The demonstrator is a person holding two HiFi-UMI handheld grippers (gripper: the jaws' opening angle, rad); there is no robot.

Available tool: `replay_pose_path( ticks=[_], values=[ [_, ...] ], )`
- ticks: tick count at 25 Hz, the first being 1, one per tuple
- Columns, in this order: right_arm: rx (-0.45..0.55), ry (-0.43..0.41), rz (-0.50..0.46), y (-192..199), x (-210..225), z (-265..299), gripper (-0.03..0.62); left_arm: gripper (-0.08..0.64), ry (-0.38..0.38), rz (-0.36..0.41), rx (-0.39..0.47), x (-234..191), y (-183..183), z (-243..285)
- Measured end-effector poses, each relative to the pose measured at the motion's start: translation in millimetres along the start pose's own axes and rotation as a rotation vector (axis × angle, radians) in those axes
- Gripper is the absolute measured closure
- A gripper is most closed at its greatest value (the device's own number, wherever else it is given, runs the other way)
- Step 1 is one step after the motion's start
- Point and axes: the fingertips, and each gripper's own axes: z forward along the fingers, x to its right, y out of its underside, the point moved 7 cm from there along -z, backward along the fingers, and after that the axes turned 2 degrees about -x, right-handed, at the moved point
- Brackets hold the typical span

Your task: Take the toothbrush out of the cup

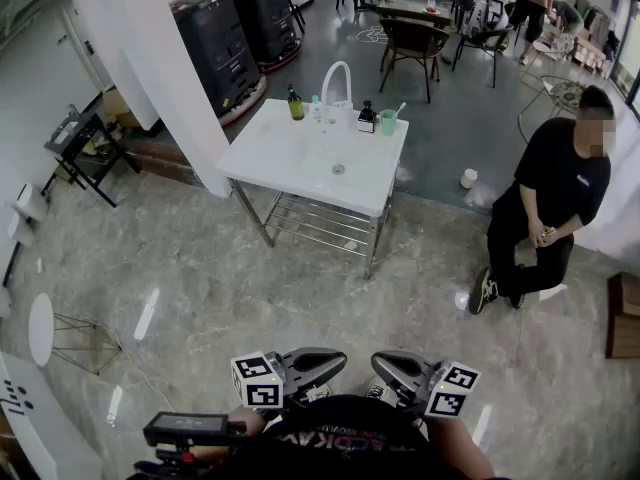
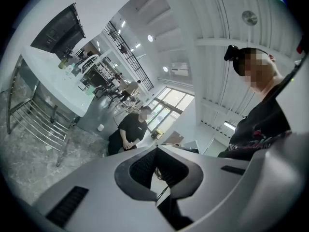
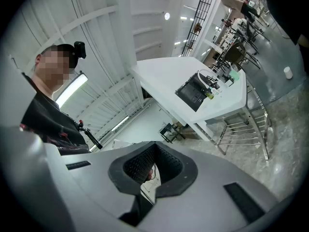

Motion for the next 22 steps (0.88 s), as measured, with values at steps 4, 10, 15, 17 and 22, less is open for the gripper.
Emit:
replay_pose_path(
  ticks=[4,10,15,17,22],
  values=[
    [-0.003,-0.001,-0.002,0,2,-3,0.583,0.552,-0.002,-0.001,0.003,3,-1,4],
    [0.012,-0.010,-0.002,-3,0,-7,0.583,0.552,-0.002,0.015,-0.003,5,-1,5],
    [0.034,-0.020,0.003,-7,1,-12,0.582,0.552,-0.011,0.012,-0.004,6,-2,8],
    [0.037,-0.023,0.005,-8,3,-13,0.582,0.552,-0.021,0.009,-0.013,4,-1,10],
    [0.045,-0.031,0.009,-11,8,-18,0.583,0.552,0.003,0.034,-0.027,6,-2,21]
  ],
)
